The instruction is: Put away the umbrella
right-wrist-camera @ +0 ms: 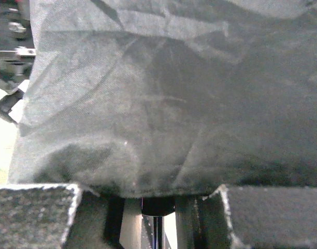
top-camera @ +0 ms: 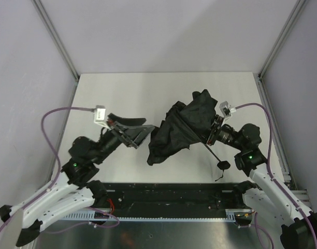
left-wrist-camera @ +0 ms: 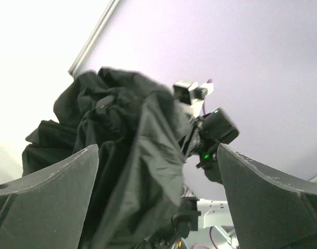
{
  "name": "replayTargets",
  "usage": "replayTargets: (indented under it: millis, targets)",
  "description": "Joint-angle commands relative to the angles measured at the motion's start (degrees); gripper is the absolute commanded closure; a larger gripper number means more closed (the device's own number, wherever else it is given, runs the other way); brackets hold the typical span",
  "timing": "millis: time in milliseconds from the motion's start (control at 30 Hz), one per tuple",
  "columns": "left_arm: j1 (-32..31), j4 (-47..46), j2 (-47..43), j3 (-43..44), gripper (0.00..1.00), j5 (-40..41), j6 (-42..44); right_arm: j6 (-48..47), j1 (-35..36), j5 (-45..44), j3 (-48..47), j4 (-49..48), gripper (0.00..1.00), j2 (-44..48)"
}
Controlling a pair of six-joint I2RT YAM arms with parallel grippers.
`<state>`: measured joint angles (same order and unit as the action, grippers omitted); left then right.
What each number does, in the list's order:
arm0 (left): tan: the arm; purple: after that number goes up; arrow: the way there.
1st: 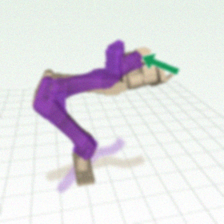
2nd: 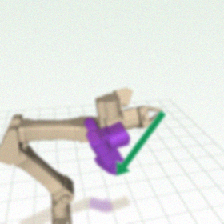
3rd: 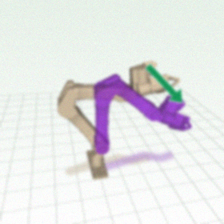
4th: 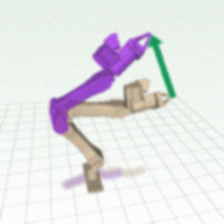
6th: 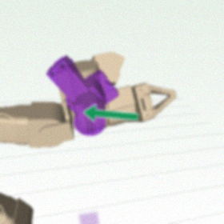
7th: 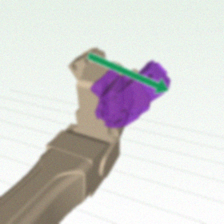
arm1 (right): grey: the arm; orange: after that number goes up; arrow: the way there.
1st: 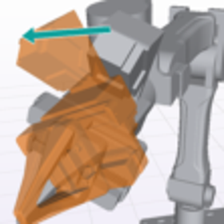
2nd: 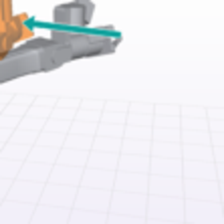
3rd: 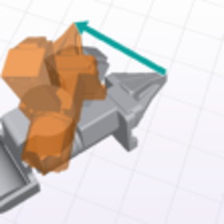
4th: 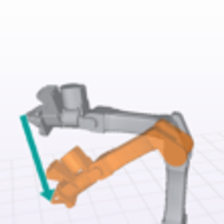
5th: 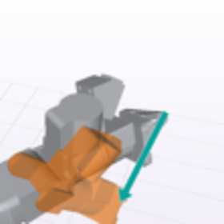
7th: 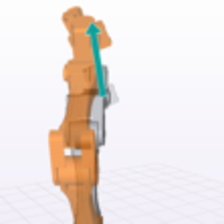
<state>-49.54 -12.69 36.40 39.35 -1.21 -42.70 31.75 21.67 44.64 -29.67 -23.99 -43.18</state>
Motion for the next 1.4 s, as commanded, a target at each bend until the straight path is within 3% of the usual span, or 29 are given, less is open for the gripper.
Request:
replayTargets:
  millis: [0,67,200,400,567,733,1000,1167,1267,1367]
  targets:
    - [-0.21,5.01,-3.62,4.69,0.03,2.04,7.76,-5.31,0.08,-5.72,-4.12,3.83,1.0,1.1]
    - [-0.34,2.79,-0.02,6.02,0.14,-7.66,7.49,-5.19,0.05,-5.71,-4.11,3.22,1.0,0.95]
    - [-0.51,-3.03,9.69,5.76,0.48,-21.98,2.69,-3.32,-0.01,-4.38,-4.58,0.72,1.0,0.28]
    - [-0.5,-5.97,15.37,0.89,0.85,-22.78,1.55,2.49,-1.37,0.96,-4.76,-4.53,1.0,0.96]
    - [0.1,-6.14,17.88,-0.7,0.97,-21.68,2.92,10.4,-3.06,6.15,-5.04,-8.6,1.0,1.16]
    - [2.59,-6.32,20.42,0.93,1.0,-19.8,4.25,19.74,-3.05,12.26,-5.05,-13.92,1.0,-0.83]
    - [3.39,-7.84,28.09,10.39,1.0,-22.79,10.0,28.22,-0.97,18.02,-5.05,-18.36,1.0,-4.47]
    - [3.42,-8.91,27.2,11.4,0.98,-21.61,14.61,30.88,-0.36,19.29,-5.05,-20.37,1.0,-6.64]
    - [3.46,-9.01,24.05,7.67,0.87,-21.68,11.68,28.9,-2.65,19.12,-5.75,-18.44,1.0,-6.29]
    - [3.64,-9.02,18.19,1.34,0.57,-21.72,6.73,23.28,-5.16,18.53,-7.45,-12.57,1.0,-6.09]
